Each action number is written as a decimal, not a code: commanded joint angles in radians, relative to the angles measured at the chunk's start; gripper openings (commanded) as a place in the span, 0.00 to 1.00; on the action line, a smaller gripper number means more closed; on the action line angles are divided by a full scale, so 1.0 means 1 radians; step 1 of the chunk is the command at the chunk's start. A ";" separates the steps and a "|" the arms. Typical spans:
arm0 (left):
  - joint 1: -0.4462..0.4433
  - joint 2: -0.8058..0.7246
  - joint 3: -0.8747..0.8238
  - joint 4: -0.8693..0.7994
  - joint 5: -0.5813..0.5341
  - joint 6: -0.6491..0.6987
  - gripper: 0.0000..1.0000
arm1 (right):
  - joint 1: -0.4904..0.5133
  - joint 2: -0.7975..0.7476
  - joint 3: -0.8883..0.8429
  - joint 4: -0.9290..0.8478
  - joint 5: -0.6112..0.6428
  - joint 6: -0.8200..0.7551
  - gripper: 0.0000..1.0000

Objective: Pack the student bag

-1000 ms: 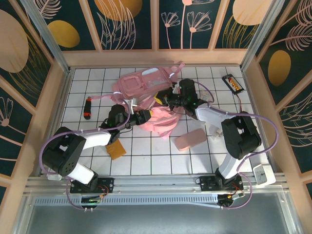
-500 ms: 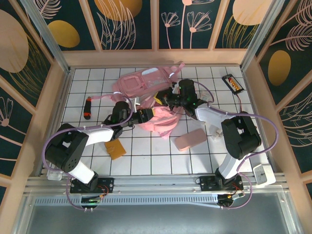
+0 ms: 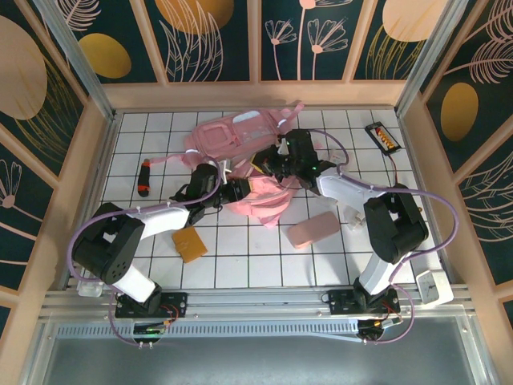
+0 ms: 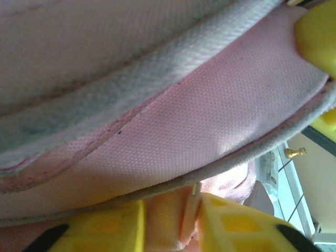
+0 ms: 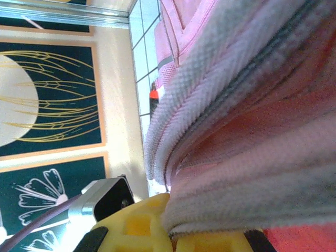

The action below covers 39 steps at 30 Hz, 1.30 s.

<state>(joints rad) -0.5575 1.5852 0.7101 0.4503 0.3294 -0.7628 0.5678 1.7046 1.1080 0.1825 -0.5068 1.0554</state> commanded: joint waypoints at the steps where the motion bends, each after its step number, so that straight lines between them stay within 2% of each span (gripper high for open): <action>1: 0.006 0.002 0.054 -0.015 -0.066 0.040 0.22 | 0.039 -0.051 0.038 -0.086 0.008 -0.096 0.00; 4: 0.005 -0.011 0.056 -0.029 -0.064 0.047 0.18 | 0.041 -0.047 0.048 -0.149 0.052 -0.166 0.00; 7: 0.007 -0.033 0.047 -0.053 -0.059 0.067 0.00 | 0.034 -0.039 0.046 -0.181 0.088 -0.218 0.00; 13: 0.015 -0.090 -0.017 -0.072 -0.044 0.103 0.00 | -0.015 -0.023 0.039 -0.183 0.041 -0.272 0.00; 16: 0.040 -0.115 -0.043 -0.075 0.001 0.127 0.00 | -0.068 -0.032 0.047 -0.204 0.017 -0.317 0.00; 22: 0.101 -0.163 -0.087 -0.081 0.091 0.298 0.00 | -0.154 -0.055 0.033 -0.211 -0.099 -0.366 0.00; 26: 0.108 -0.189 -0.082 -0.158 0.026 0.451 0.00 | -0.166 -0.026 0.057 -0.230 -0.219 -0.392 0.00; 30: 0.135 -0.155 -0.087 -0.187 -0.045 0.508 0.00 | -0.166 -0.016 0.069 -0.200 -0.297 -0.364 0.00; 37: 0.152 -0.144 -0.091 -0.203 -0.047 0.604 0.00 | -0.169 -0.004 0.158 -0.327 -0.268 -0.468 0.00; 39: 0.156 -0.152 -0.106 -0.202 0.004 0.625 0.00 | -0.176 0.001 0.167 -0.351 -0.263 -0.498 0.00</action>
<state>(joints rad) -0.4728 1.4250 0.6449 0.3626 0.4503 -0.2123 0.4522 1.7222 1.2163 -0.1028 -0.7536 0.6483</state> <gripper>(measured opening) 0.049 0.043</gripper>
